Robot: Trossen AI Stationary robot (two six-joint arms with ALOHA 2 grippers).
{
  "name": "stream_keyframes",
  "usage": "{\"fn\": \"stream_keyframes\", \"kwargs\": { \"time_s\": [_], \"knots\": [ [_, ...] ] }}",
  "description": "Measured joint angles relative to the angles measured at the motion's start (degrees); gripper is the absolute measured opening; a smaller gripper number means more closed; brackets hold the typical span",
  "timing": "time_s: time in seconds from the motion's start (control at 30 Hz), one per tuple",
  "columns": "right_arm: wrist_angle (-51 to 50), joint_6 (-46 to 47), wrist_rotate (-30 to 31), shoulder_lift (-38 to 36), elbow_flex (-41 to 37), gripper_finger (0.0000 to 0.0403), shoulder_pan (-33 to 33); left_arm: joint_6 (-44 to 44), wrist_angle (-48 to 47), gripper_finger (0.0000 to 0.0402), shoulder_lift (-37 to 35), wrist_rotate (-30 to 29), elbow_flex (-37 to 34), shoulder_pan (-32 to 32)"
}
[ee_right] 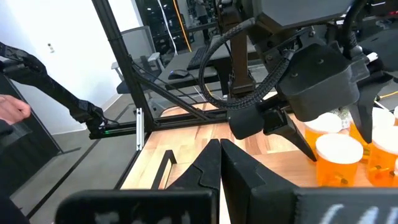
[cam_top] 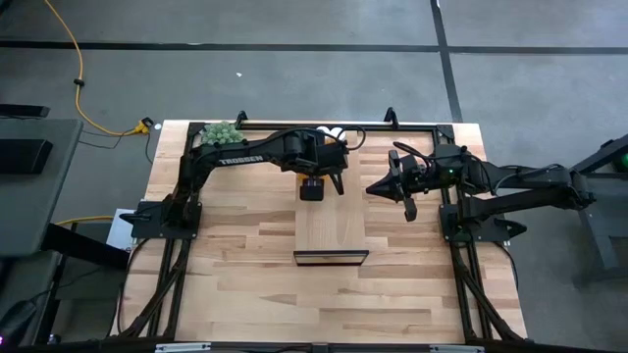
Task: Pick and place medicine bottles onto shelf by color
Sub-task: Put the orange pill bottle on the shelf, then return to Home Position
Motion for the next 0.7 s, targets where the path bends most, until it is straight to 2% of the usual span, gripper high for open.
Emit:
{"fn": "stream_keyframes", "kwargs": {
  "time_s": [0.33, 0.7],
  "knots": [
    [0.0, 0.0, 0.3, 0.0, 0.0, 0.0000, 0.0, 0.4, -0.1, 0.0268, -0.1, -0.8, 0.0, -0.2],
    [0.0, -0.4, 0.3, 0.0, 0.0, 0.0000, 0.0, -1.1, 1.7, 0.0268, -5.7, 1.0, 0.1, -2.7]
  ]
}}
